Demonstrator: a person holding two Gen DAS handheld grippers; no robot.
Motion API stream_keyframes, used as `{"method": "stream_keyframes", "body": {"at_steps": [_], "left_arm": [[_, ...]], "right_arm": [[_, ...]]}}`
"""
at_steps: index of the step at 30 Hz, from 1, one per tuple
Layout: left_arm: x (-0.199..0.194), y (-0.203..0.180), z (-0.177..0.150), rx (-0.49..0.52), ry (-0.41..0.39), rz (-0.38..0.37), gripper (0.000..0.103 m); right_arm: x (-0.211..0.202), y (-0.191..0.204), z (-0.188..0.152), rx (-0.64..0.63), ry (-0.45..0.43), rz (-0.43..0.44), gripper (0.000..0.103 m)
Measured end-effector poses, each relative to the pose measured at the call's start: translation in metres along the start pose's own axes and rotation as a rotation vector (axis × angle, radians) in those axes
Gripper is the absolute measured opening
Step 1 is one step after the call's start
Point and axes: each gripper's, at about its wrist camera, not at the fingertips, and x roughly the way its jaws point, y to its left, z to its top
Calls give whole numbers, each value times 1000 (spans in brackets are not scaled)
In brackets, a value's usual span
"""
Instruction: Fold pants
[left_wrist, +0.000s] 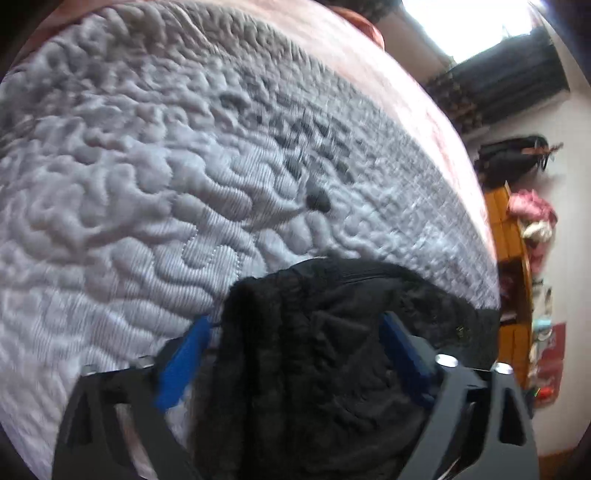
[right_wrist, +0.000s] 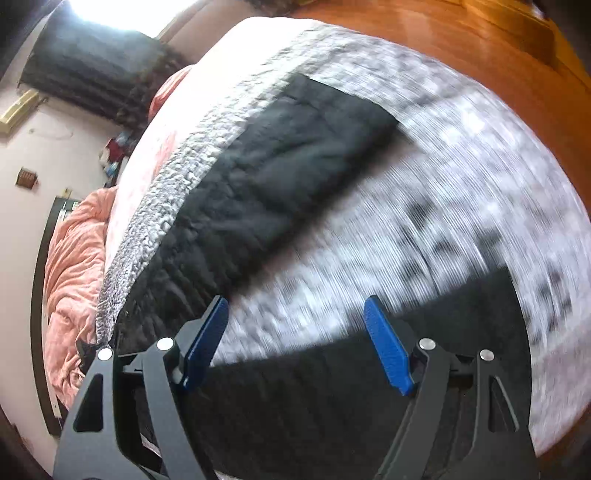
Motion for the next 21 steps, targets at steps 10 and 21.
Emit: {"method": "stream_keyframes", "body": {"at_steps": [10, 21], "left_arm": [[0, 5, -4, 50, -28, 33, 31], [0, 7, -6, -16, -70, 46, 25]], "right_arm": [[62, 29, 160, -132, 3, -58, 83], [149, 28, 242, -210, 59, -152, 83]]}}
